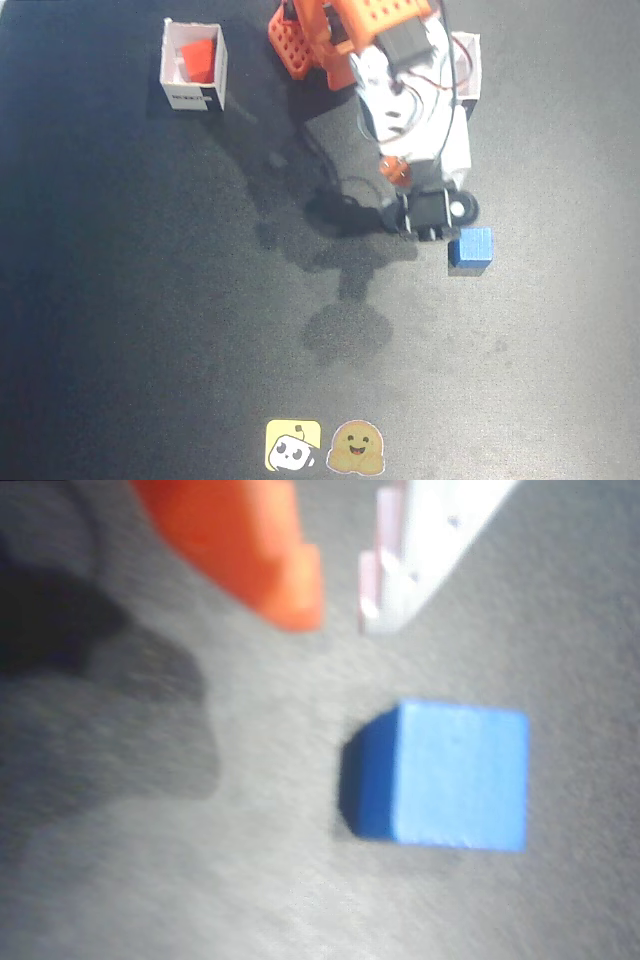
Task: Put the red cube in the right box and the blue cube in the left box.
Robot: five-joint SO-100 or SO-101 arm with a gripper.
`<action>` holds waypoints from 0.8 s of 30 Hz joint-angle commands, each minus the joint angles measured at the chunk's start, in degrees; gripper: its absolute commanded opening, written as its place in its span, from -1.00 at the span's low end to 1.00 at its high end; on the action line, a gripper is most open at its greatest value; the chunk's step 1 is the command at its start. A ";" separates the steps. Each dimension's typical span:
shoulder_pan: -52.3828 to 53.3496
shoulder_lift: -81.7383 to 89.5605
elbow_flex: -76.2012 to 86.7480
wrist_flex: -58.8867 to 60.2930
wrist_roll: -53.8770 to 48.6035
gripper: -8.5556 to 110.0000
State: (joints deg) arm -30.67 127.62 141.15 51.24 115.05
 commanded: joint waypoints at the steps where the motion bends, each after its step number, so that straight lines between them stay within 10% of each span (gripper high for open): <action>1: -1.14 -3.34 -3.78 -4.39 2.64 -0.77; 24: -6.33 -20.57 -10.63 -12.39 11.69 -0.55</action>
State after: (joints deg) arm -36.30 106.96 133.33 39.81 125.95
